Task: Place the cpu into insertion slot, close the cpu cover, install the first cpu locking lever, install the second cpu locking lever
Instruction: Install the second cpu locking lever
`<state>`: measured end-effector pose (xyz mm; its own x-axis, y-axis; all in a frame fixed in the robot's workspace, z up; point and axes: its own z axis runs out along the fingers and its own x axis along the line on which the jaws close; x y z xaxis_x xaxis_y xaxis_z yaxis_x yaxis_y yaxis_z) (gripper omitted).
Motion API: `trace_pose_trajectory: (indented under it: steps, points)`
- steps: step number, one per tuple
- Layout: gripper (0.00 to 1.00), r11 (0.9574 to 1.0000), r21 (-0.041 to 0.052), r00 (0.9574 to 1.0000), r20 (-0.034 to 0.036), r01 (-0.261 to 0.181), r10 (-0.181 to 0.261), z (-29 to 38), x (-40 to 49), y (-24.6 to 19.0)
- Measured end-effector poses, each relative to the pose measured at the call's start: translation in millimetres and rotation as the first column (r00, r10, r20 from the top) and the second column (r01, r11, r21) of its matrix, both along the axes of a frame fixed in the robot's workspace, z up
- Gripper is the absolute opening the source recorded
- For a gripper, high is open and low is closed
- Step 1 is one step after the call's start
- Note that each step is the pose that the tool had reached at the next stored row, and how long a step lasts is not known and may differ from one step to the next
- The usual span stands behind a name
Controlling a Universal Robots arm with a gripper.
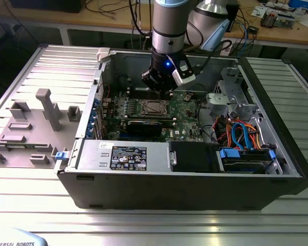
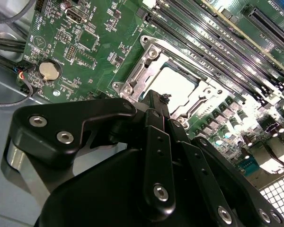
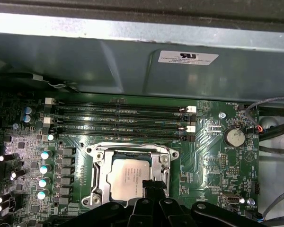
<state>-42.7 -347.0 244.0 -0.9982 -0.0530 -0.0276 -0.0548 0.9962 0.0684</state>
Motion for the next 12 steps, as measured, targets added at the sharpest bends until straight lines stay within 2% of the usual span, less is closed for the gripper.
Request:
trace_pose_trajectory:
  steps: [2,4,9,12]
  points:
    - [0.11,1.0000,0.0000,1.0000,0.0000,0.000,0.000,0.0,0.1,-0.2]
    - [0.11,1.0000,0.0000,1.0000,0.0000,0.000,0.000,0.0,0.1,-2.4]
    - [0.11,1.0000,0.0001,1.0000,0.0000,0.000,0.000,-0.3,0.5,-12.4]
    - [0.11,1.0000,0.0000,1.0000,-0.0003,0.000,0.000,-0.9,0.8,-20.0]
